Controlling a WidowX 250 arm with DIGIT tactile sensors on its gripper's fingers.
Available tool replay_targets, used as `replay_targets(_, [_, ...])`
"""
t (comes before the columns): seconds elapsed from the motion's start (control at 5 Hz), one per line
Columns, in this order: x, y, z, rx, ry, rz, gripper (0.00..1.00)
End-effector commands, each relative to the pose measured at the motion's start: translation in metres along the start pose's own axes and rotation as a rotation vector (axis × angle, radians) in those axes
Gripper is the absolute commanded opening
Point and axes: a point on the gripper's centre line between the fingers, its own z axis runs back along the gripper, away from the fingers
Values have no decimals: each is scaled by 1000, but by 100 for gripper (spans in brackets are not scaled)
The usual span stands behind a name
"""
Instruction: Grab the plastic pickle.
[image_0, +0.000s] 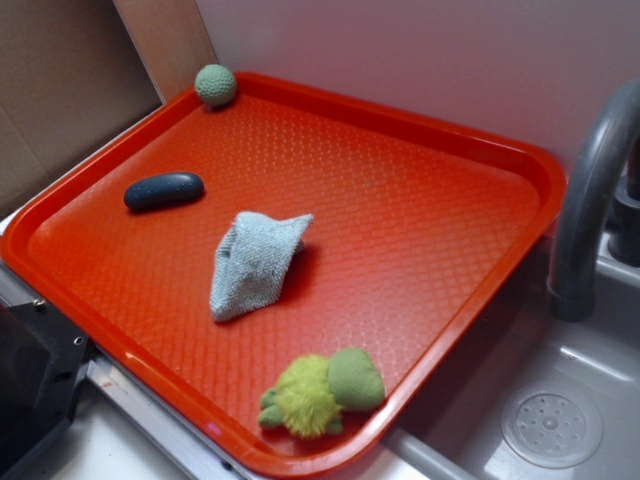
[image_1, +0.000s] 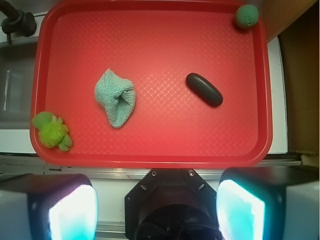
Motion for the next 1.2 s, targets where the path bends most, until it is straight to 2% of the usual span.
replay_targets(0.0, [0,0,0,0,0,0,100])
replay_targets(0.2, [-6,31,-27,162,-87,-242,100])
replay_targets(0.4, [-2,55,-50,128,-101,-436,100])
replay_targets(0.6, [12,94,-87,117,-125,-472,100])
replay_targets(0.8, [41,93,-110,73,-112,-576,100])
replay_targets(1.0, [54,98,-146,-4,-70,-613,100])
